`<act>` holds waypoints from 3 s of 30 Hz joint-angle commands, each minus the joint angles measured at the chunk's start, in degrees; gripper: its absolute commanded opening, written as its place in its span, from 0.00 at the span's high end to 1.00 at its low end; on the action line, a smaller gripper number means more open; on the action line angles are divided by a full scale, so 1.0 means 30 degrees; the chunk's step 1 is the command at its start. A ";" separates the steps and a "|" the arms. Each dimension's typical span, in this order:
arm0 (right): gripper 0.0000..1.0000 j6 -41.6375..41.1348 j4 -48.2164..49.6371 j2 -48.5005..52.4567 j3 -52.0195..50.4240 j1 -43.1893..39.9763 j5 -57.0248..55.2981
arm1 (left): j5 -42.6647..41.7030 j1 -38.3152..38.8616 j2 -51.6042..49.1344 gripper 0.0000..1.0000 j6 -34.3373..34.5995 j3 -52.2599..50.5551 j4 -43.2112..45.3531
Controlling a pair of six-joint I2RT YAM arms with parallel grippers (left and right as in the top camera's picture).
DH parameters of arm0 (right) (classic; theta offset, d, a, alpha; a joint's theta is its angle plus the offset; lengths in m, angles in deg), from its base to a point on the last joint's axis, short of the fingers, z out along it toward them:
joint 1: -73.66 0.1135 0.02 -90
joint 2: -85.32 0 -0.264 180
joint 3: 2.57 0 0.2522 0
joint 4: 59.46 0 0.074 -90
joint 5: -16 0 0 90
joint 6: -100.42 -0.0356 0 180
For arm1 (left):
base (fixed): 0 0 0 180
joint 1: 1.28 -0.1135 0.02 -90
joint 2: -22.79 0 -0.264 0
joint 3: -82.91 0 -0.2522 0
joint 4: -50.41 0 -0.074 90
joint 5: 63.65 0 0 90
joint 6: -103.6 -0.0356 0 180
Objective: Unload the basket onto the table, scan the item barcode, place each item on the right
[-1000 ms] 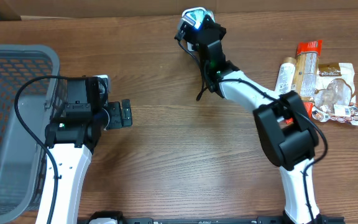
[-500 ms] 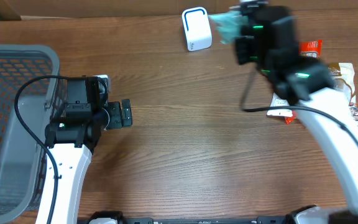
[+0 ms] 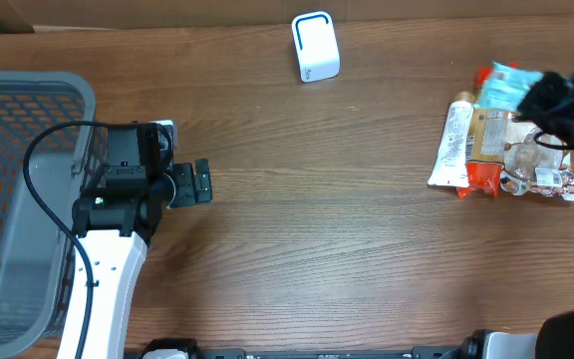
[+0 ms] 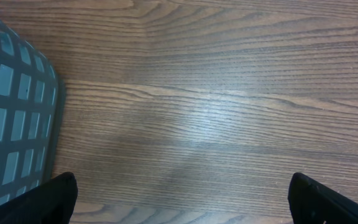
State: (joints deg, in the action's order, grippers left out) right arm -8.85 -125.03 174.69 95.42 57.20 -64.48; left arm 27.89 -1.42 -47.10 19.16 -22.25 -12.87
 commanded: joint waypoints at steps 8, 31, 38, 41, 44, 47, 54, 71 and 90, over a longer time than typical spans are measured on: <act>0.78 -0.0313 0.4320 0.1632 -0.4452 -0.1027 0.1443 | 0.0117 -0.0066 -0.0066 0.01 -0.0284 -0.0073 0.0029; 0.35 0.4852 -0.3206 -0.4568 -0.0758 0.1443 0.4291 | 0.0109 -0.0073 -0.0066 0.00 -0.0291 -0.0073 0.0029; 0.00 0.5370 -0.4692 -0.9063 -0.0277 0.4794 0.4299 | 0.0117 -0.0073 -0.0066 0.00 -0.0291 -0.0073 0.0029; 0.00 0.5370 -0.5151 -1.0659 -0.0277 0.5756 0.4299 | 0.0117 -0.0073 -0.0066 0.00 -0.0291 -0.0073 0.0022; 0.00 0.5377 -0.5391 -1.1810 -0.0284 0.6098 0.4291 | 0.0117 -0.0073 -0.0066 0.01 -0.0291 -0.0073 0.0029; 0.00 0.5377 -0.6390 -1.2495 -0.0284 0.6098 0.4284 | 0.0117 -0.0073 -0.0066 0.00 -0.0291 -0.0073 0.0029; 0.00 0.5442 -0.7191 -1.2655 -0.0299 0.6098 0.2980 | 0.0117 -0.0073 -0.0066 0.00 -0.0291 -0.0073 0.0029; 0.00 0.5457 0.5734 -1.7354 -0.9617 0.6076 -0.0750 | 0.0117 -0.0073 -0.0066 0.00 -0.0291 -0.0073 0.0029; 0.00 0.5442 1.8389 -2.8982 -2.7234 0.6615 -0.2178 | 0.0117 -0.0073 -0.0066 0.00 -0.0291 -0.0073 0.0022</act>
State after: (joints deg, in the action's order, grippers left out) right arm 7.44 -70.52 90.38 15.60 76.71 -68.33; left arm 27.91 -1.42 -47.10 19.16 -22.30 -12.89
